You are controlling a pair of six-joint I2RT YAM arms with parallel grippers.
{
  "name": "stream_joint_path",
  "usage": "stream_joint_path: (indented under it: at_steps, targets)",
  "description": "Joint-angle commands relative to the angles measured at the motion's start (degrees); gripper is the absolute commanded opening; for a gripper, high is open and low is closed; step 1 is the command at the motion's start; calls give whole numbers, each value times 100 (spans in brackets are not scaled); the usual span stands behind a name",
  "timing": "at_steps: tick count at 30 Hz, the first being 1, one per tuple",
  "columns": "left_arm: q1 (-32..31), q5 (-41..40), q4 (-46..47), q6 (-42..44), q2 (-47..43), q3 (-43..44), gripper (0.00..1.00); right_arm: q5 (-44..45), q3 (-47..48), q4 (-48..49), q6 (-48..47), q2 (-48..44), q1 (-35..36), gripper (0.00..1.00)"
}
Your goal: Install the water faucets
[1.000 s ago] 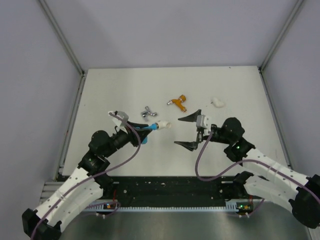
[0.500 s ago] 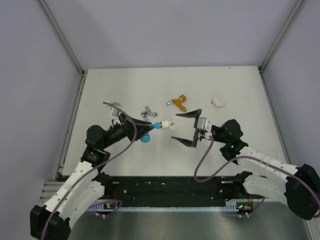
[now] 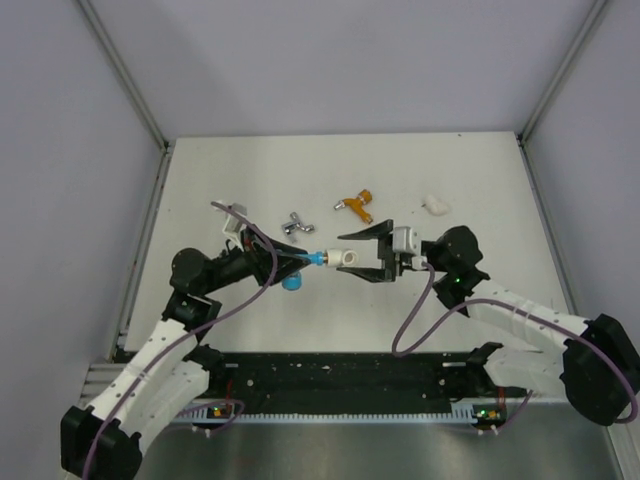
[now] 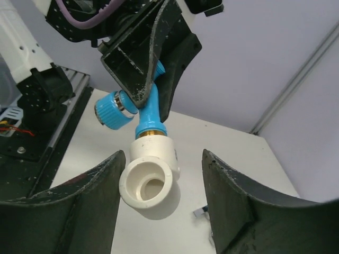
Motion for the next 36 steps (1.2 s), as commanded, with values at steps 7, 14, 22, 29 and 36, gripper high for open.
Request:
stream_joint_path:
  at_steps: [7,14,22,29,36]
  targets:
    - [-30,864,994,236,-19,320,0,-579,760,-450,881,395,-27,14]
    - [-276,830,457,1888,-642,66,0,-1010,1525,-908,2821,869,-141,0]
    - [-716,531,783,2444,-1179,-383,0,-1002,2299,-2103,4107,1538,-431,17]
    - [-760,268,801,2154,-1065,-462,0,-88,2492,-3078,3125,1257,-519,68]
    - [-760,-575,827,1548,-1012,-567,0,860,2493,-3747,1904,731,-712,99]
